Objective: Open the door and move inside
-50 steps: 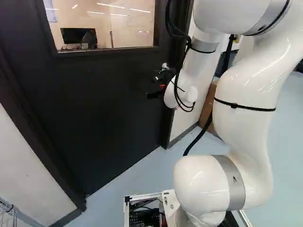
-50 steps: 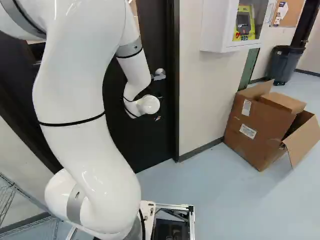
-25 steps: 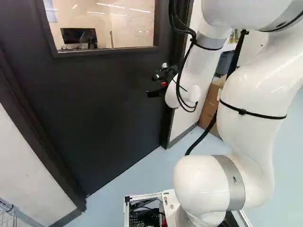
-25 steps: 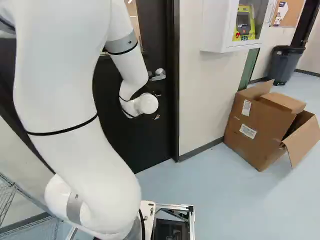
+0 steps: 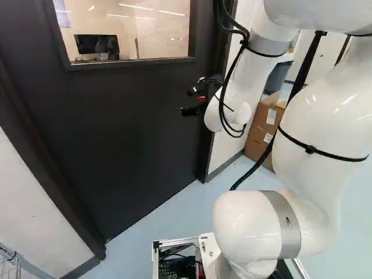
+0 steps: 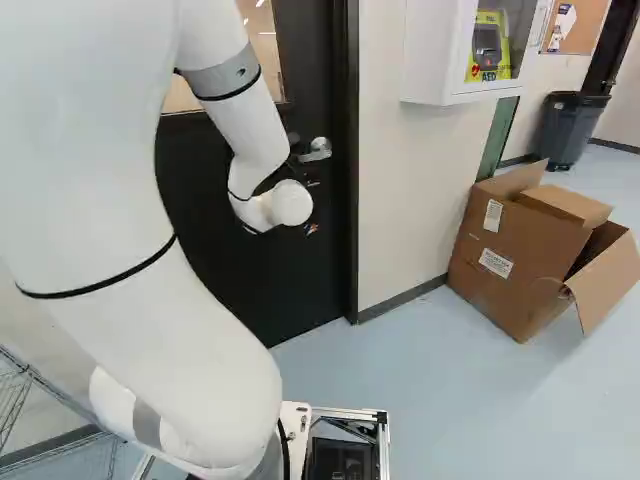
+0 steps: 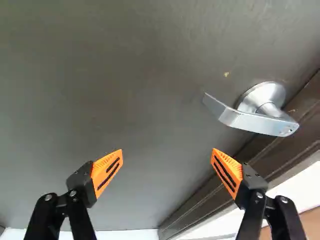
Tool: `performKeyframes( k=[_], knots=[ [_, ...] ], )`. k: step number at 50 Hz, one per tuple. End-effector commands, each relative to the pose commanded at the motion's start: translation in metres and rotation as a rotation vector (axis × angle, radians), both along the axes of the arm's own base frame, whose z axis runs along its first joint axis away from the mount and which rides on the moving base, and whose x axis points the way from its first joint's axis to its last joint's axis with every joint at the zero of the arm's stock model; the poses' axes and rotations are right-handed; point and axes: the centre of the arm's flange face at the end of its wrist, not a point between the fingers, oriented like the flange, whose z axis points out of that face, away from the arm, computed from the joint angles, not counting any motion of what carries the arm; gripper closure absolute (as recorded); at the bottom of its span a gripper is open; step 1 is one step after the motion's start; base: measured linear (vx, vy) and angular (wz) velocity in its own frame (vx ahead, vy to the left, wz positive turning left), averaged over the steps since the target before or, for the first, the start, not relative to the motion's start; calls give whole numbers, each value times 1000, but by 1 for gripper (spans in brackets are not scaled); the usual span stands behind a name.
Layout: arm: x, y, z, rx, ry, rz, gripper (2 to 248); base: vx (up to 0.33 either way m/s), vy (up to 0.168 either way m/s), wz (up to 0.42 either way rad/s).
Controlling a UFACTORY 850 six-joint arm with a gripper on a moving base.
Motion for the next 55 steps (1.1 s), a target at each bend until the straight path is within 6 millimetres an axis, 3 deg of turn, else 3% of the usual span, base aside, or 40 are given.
performKeyframes(
  k=[38,55],
  knots=[
    [-4,1,40,-12,-94,0,3,0,0,0],
    [13,0,58,-17,-132,4,3,0,0,0]
  ],
)
